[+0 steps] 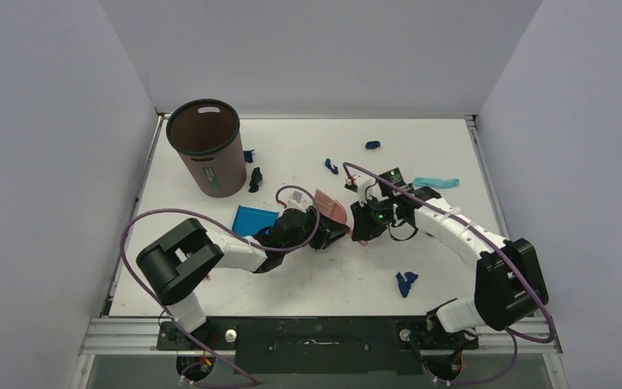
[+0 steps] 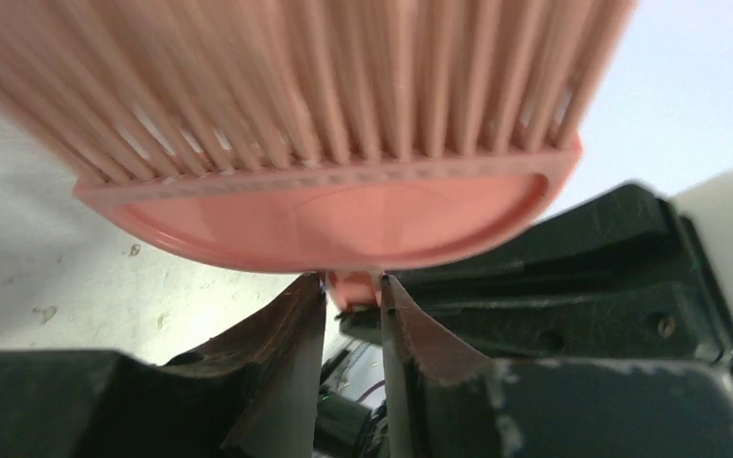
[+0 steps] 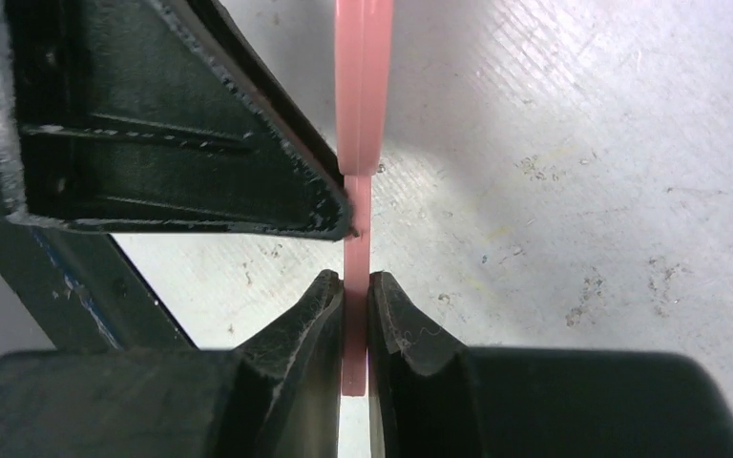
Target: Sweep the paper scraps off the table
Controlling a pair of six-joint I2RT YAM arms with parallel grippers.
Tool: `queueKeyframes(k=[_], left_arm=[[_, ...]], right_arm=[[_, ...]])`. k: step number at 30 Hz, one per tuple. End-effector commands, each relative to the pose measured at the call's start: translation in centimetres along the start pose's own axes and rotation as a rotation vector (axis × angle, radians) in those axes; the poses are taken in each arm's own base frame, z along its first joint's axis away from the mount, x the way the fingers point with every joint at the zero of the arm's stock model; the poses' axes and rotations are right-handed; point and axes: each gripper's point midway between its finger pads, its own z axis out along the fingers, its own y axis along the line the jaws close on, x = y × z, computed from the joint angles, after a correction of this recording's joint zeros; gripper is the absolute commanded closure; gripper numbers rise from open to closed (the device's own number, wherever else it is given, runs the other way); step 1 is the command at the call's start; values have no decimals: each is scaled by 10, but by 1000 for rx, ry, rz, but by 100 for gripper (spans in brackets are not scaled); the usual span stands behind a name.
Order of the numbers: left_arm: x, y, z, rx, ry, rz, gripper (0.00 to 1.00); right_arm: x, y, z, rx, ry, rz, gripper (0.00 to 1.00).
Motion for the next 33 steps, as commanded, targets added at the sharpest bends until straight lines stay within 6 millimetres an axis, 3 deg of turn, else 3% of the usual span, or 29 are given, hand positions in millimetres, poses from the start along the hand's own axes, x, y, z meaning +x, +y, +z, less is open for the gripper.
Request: queueKeyframes(k=[1,5,6,9,11,13,18,24,30,33], left_arm=[[17,-47,-34,115,68,241,68],[28,-70,-84,81,60,628,54],[26,-84,-97,82,38,736,50],[15,-101,-131,19,19,971,38],[6,-109,-148,15,-5,1096,24],[-4,-110,-156,11,-30,1203,20],[-10,-103,-159,27,-17,1394,20],[-4,-95,-144,24,71,1573,20],[-2,-78,-135,11,86,1559,20],[5,-81,-139,83,128,1495,21]], right_arm=[[-6,10,-16,-70,43,-137,95],[-1,19,-25,-113,56,-210,95],[-1,19,-27,-111,53,-225,95],[2,33,-32,-170,48,-274,95],[2,51,-38,-272,40,-316,95],[-3,62,-44,-342,31,-359,95],[-6,76,-52,-463,77,-388,95],[-3,83,-52,-579,135,-389,95],[-3,90,-60,-623,147,-416,95],[3,96,-67,-636,146,-436,95]])
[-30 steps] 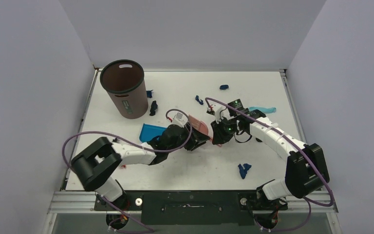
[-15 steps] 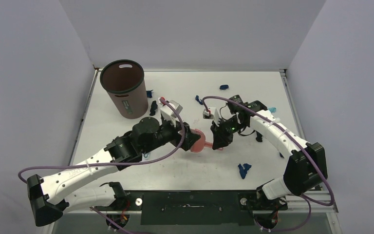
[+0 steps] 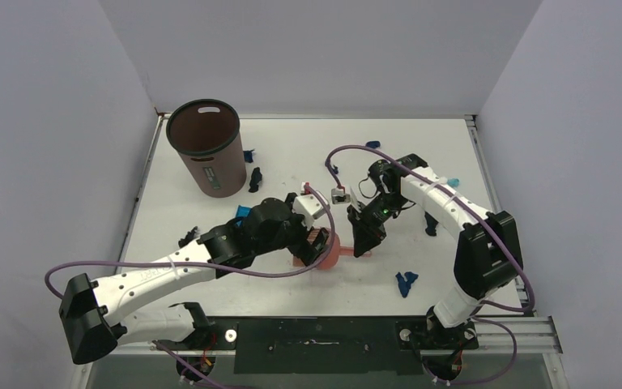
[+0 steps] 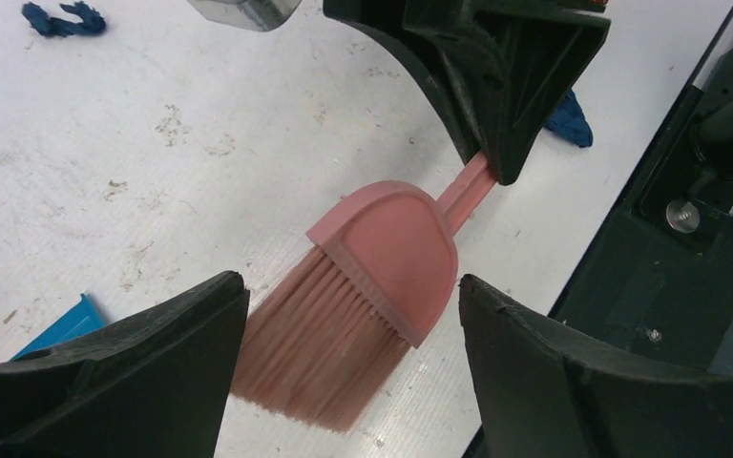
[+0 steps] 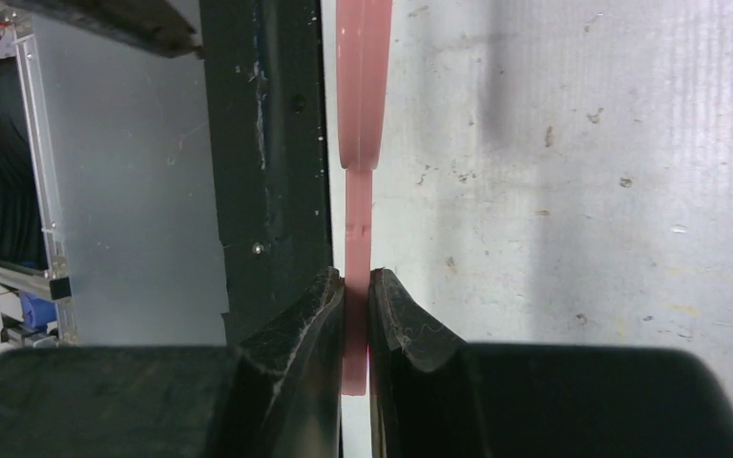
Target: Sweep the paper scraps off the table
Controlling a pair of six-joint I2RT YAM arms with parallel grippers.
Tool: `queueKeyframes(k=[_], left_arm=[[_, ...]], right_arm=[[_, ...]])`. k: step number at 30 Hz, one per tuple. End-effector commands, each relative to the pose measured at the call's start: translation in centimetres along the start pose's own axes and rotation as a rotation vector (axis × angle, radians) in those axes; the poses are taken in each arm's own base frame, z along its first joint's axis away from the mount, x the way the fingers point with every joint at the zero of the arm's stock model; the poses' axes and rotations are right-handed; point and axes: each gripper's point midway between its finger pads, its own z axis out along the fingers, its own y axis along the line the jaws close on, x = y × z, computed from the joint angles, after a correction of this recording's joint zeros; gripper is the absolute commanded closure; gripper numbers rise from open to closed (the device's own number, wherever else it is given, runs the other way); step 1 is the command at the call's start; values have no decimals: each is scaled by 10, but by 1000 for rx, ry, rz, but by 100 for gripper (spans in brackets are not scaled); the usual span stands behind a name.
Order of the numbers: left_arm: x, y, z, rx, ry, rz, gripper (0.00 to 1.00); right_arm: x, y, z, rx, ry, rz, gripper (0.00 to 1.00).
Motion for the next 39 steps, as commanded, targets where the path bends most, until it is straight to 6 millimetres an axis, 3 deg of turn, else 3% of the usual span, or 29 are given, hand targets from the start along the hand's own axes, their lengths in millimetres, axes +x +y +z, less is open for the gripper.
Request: queueKeyframes(k=[1,9,14,16,18,19,24,25,29,33,39], left_arm=[[-20,-13,-9,125,-93,-35,23],[-16,-50,-26,352,-65,-10,41],[-14,-63,-31,435,-80,-58,58],[-13,-66,-31,453,-91,-81,68],[-10,-68,-30,461,-97,-108,86],[-8,-68,-29,459,-98,-126,90],[-11,-68,-33,451,-158,-207,100],[-13,-66,-35,444,-179,-220,100],[-16,-60,-43,429,-247,-295,100],[-12,-57,-50,429,-293,-363,100],[-13,-49,-58,394,-343,-408,100]], right_arm=[[-13,30,-8,-52,-55,-106,95],[-13,44,-17,4,-63,-173,95],[-19,44,-19,44,-87,-175,95],[-20,45,-19,50,-97,-174,95],[-21,47,-20,62,-105,-175,95],[-21,47,-21,71,-109,-178,95],[-21,49,-23,94,-123,-181,92],[-20,50,-24,98,-130,-184,90],[-22,47,-25,127,-178,-181,52],[-31,44,-37,132,-264,-166,24],[-28,49,-42,42,-291,-198,20]])
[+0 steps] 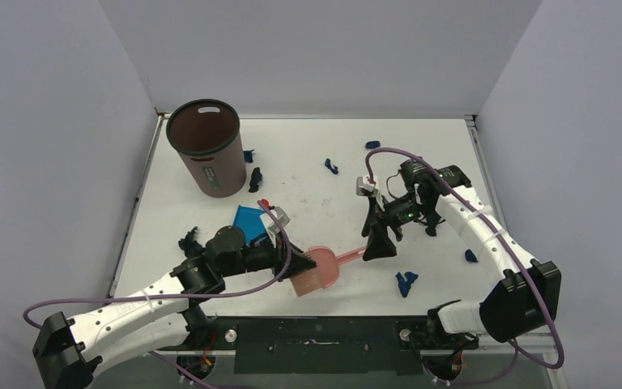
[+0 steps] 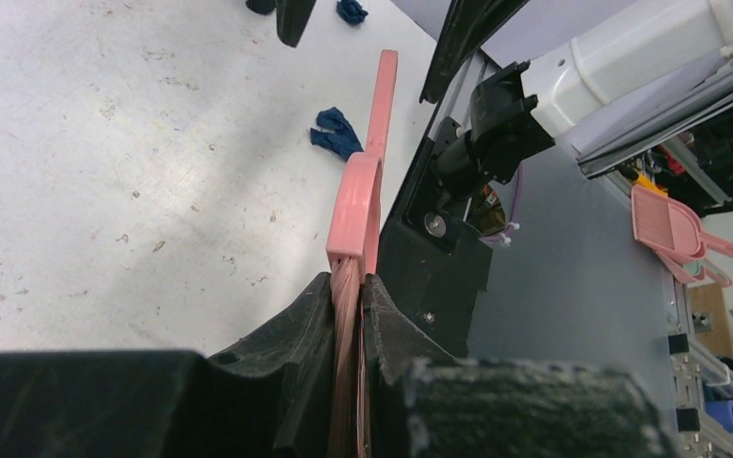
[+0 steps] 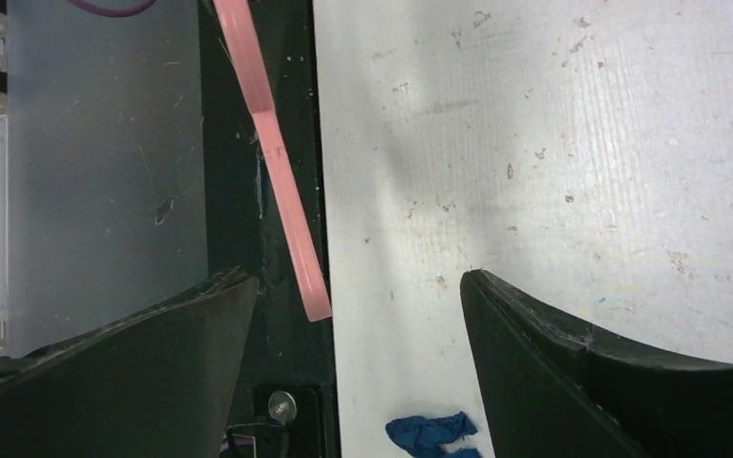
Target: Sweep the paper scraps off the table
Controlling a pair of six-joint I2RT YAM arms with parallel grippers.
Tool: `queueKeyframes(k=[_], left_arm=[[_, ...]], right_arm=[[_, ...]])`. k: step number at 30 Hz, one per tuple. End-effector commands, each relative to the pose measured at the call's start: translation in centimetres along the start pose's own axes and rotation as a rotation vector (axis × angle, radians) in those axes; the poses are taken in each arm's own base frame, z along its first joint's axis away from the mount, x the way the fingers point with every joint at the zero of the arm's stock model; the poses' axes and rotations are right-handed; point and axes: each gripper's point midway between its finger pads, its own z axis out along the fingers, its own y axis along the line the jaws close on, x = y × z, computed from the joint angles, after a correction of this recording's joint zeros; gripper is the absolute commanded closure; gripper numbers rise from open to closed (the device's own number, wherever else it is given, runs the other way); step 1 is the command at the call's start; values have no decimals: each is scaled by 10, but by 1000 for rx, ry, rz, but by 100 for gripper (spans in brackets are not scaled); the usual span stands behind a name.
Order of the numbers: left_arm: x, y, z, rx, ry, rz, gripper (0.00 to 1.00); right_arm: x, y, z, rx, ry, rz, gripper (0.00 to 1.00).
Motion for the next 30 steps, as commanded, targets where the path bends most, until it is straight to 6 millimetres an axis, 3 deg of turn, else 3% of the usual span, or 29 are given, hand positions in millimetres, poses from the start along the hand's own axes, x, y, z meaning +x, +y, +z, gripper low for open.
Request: queueKeyframes(k=[1,8,17,30], left_arm=[[-37,-13,-5,25,-147,-6,100],[-41,4,-6,-38,-235,-96,100],[-41,9,-3,2,-349,-225,100],[-28,19,10,17,-347,-305,100]], right_arm=[[-12,17,0,-138,-80,-69,21],[-14,10,1,-178,-168,19,31],[-25,-2,-11,-176,-285,88,31],[-23,-13,-12,-180,-308,119,32]])
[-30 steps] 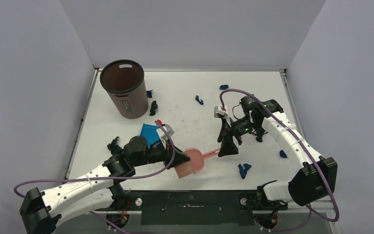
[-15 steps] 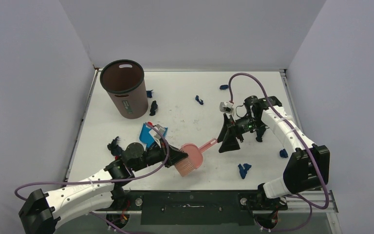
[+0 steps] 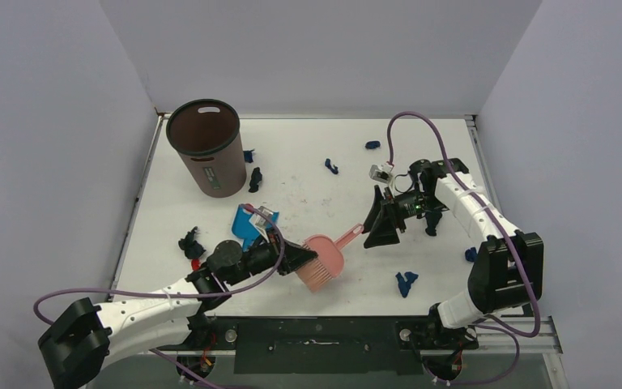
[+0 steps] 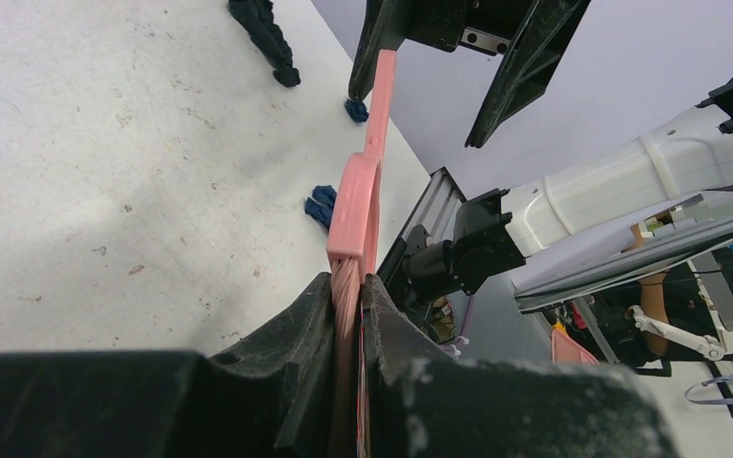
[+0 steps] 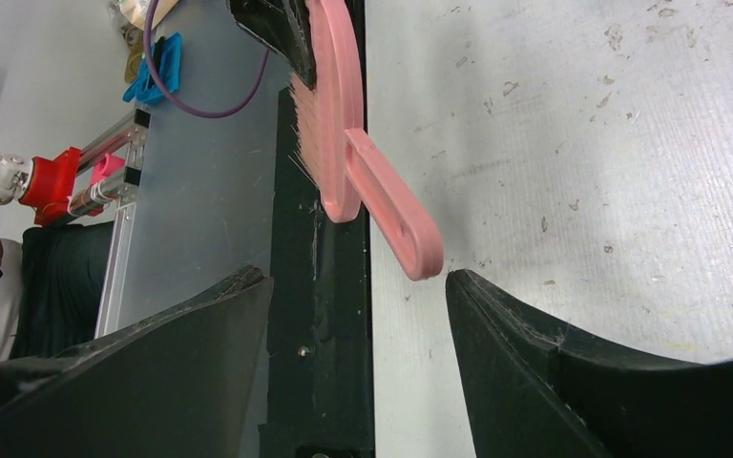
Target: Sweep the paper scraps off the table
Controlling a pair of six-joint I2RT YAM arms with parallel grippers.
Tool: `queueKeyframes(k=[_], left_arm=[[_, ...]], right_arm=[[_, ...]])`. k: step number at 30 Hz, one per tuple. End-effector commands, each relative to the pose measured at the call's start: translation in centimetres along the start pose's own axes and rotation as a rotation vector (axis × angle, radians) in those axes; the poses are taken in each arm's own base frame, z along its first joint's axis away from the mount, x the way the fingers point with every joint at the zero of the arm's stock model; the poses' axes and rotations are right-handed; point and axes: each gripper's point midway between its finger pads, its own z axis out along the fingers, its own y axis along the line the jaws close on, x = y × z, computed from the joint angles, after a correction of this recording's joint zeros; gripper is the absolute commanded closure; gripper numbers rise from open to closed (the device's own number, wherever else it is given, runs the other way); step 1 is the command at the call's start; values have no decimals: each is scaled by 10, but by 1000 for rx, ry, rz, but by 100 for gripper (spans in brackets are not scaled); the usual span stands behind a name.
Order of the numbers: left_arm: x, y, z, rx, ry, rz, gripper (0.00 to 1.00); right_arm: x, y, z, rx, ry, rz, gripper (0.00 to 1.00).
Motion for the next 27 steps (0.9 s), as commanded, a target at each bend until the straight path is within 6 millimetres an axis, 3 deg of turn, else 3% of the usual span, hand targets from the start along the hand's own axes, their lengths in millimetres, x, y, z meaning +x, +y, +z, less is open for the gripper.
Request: queueKeyframes(k=[1,27], left_arm=[[-22,-21,6,85,-85,-9,100],[-9,-4,40,65,-51,-115,100]], right_arm=[[-12,5,1,-38,-67,-49,33],[-3,4,3,-37,-61,-51,60]])
